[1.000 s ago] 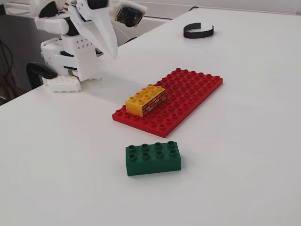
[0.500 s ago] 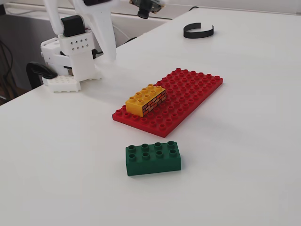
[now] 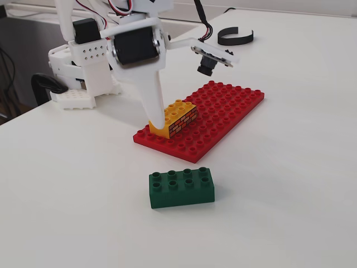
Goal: Grab the loose lego brick and stack it on top of the fixed one.
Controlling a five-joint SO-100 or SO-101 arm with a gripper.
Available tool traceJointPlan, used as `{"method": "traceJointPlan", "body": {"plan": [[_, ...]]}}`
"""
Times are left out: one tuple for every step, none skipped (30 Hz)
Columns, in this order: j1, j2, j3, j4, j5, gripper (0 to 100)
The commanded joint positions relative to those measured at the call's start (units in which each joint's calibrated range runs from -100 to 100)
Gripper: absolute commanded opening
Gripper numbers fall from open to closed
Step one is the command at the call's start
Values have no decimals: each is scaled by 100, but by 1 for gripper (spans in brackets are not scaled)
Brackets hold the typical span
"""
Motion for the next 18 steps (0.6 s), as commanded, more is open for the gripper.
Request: {"method": "traceJointPlan", "body": {"plan": [[22,626,-879,31,-16,1],[22,812,-1042,66,-16,1],[22,1015,-1250,144,-16,1],[22,1185,-1449,240,-16,1],[15,1337,-1648,344,-22,1],[0,1481,-1874,491,-22,1],[-15,1608,-2074,630,-22,1],[-15,1727,-2300,760,-22,1],[0,1828,-2481,864,-27,1],[7,1904,-2644,942,-48,1],[15,1989,-2789,1020,-84,2],[15,2048,-2897,1098,-89,4],[15,2108,-2979,1176,-89,8],[7,2158,-3042,1246,-95,13],[-15,2192,-3069,1272,-79,18],[-37,2226,-3069,1306,-63,22],[-52,2252,-3060,1358,-53,26],[-67,2269,-3024,1402,-58,28]]}}
